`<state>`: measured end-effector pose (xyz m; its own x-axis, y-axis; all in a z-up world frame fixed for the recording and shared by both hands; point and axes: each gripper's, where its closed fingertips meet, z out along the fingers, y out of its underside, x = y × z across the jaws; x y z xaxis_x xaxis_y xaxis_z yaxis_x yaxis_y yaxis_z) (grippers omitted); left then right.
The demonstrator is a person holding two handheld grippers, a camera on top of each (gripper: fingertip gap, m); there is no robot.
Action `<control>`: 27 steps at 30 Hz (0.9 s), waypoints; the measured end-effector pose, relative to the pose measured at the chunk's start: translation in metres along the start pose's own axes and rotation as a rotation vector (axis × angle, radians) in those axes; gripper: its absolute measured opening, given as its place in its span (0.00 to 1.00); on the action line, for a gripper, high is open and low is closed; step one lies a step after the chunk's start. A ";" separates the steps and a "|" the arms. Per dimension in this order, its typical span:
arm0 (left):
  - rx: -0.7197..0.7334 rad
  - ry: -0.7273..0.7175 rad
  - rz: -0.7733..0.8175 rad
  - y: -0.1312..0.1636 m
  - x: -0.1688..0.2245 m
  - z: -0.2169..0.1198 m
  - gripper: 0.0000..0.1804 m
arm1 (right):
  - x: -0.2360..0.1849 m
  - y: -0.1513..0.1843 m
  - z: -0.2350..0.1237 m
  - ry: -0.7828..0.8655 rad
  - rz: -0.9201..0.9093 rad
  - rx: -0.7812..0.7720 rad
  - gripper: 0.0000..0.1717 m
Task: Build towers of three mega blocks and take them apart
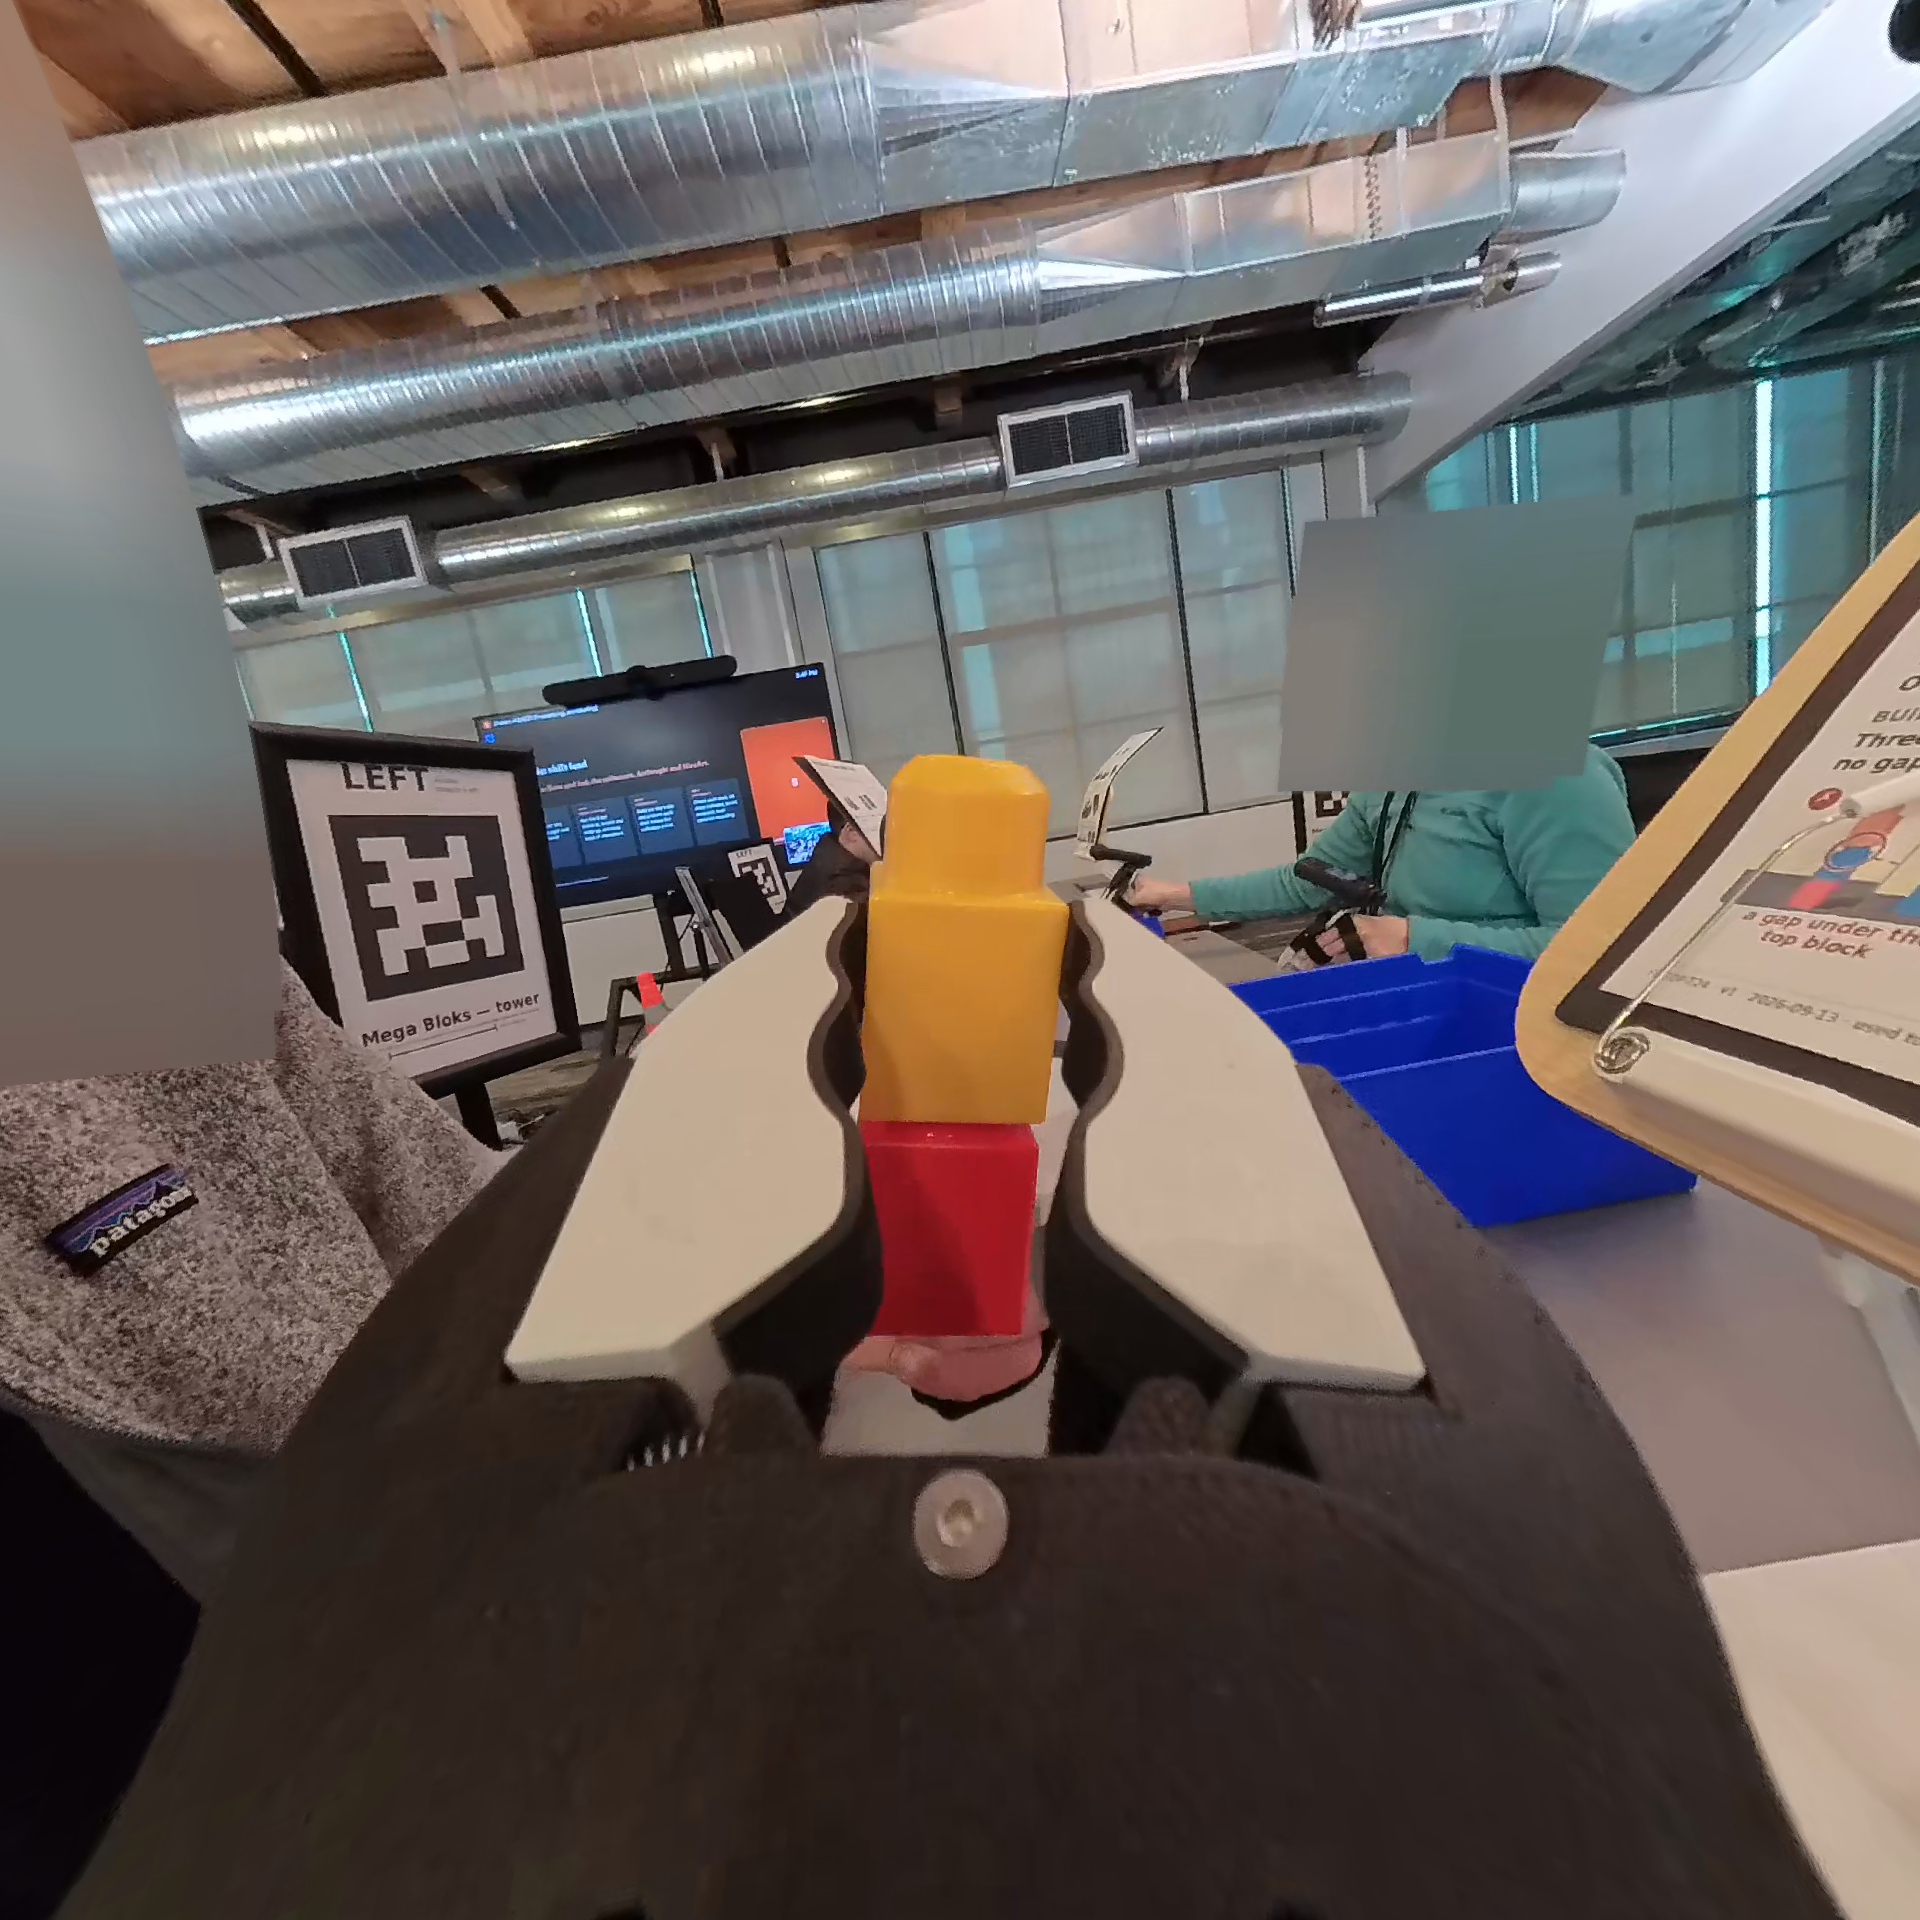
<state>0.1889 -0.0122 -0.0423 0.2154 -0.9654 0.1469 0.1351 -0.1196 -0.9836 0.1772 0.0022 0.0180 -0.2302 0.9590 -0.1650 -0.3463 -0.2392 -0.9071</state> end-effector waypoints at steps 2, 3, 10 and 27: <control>-0.005 -0.003 0.009 0.000 0.001 0.000 0.18 | -0.001 0.000 0.000 -0.006 -0.004 -0.008 0.22; -0.004 -0.004 0.009 -0.001 0.001 0.001 0.18 | -0.002 0.000 0.000 -0.006 -0.005 -0.008 0.22; -0.003 -0.027 0.026 -0.003 0.001 0.002 0.18 | -0.002 -0.001 -0.002 0.008 -0.018 0.011 0.22; -0.003 -0.006 0.024 -0.007 0.006 0.002 0.18 | -0.009 -0.003 -0.002 -0.041 -0.038 0.033 0.22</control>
<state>0.1912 -0.0165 -0.0340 0.2244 -0.9665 0.1243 0.1273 -0.0974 -0.9871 0.1820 -0.0059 0.0211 -0.2536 0.9606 -0.1141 -0.3851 -0.2085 -0.8990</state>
